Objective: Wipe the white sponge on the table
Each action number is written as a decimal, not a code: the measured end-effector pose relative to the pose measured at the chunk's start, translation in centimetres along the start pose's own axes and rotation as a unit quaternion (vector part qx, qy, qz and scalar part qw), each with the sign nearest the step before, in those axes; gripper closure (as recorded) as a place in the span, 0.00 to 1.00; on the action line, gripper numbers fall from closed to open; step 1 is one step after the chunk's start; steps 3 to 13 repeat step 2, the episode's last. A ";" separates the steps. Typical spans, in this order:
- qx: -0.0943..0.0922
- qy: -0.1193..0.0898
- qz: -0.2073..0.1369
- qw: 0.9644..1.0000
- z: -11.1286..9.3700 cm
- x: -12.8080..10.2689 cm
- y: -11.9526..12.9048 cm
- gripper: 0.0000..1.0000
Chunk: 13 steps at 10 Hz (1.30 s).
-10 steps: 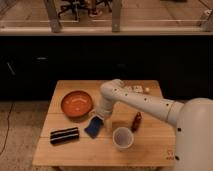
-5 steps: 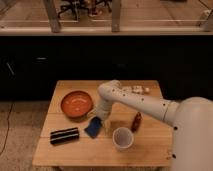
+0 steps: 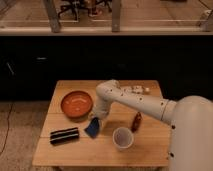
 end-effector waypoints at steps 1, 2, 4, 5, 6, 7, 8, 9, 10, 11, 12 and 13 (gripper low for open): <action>-0.003 -0.001 0.002 1.000 0.1 0.0 0.1 0.71; -0.004 -0.001 0.003 1.000 -0.1 0.0 0.2 0.80; -0.004 -0.001 0.003 1.000 -0.1 0.0 0.2 0.80; -0.004 -0.001 0.003 1.000 -0.1 0.0 0.2 0.80; -0.004 -0.001 0.003 1.000 -0.1 0.0 0.2 0.80; -0.004 -0.001 0.003 1.000 -0.1 0.0 0.2 0.80; -0.004 -0.001 0.003 1.000 -0.1 0.0 0.2 0.80; -0.004 -0.001 0.003 1.000 -0.1 0.0 0.2 0.80; -0.004 -0.001 0.003 1.000 -0.1 0.0 0.2 0.80; -0.004 -0.001 0.003 1.000 -0.1 0.0 0.2 0.80; -0.004 -0.001 0.003 1.000 -0.1 0.0 0.2 0.80; -0.004 -0.001 0.003 1.000 -0.1 0.0 0.2 0.80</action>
